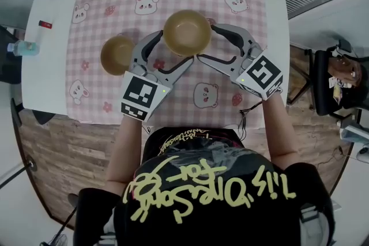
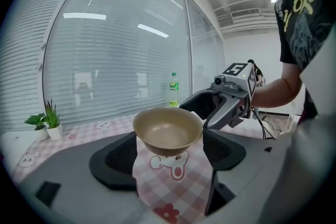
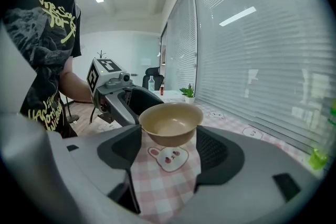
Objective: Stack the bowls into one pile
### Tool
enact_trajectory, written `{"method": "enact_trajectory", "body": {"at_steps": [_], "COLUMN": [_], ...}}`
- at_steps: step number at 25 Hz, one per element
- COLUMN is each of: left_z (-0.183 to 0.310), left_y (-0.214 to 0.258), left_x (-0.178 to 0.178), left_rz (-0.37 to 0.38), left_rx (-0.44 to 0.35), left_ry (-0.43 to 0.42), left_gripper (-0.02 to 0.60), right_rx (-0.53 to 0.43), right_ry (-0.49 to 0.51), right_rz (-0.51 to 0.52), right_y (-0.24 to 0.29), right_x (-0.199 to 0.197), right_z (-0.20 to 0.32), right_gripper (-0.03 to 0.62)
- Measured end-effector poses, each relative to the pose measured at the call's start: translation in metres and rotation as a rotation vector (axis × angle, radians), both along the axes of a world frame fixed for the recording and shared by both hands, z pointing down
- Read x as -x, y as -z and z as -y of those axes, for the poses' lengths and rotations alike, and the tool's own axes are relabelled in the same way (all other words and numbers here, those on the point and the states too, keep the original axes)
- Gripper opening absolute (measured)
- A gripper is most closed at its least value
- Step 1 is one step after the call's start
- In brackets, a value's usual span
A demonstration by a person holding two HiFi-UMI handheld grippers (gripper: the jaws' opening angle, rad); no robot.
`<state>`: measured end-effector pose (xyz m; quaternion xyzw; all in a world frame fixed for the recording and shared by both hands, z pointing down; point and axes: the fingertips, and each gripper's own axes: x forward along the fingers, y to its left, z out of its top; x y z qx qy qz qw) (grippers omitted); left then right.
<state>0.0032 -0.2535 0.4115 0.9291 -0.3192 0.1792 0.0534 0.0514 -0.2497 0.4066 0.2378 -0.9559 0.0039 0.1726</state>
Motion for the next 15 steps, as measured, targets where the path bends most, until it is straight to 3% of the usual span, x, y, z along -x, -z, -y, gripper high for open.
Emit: {"method": "enact_trajectory", "body": {"at_steps": [15], "left_z": [-0.014], "left_y": [0.038], "left_x": [0.022], "left_rz": [-0.036], "left_rx": [-0.035], "left_ry": [-0.03], "left_gripper": [0.393], "right_rx": [-0.063], "right_ry": [-0.038], "right_rz": [0.037], "right_y": [0.04], "right_x": [0.023], "right_z": [-0.016], "right_gripper": [0.316]}}
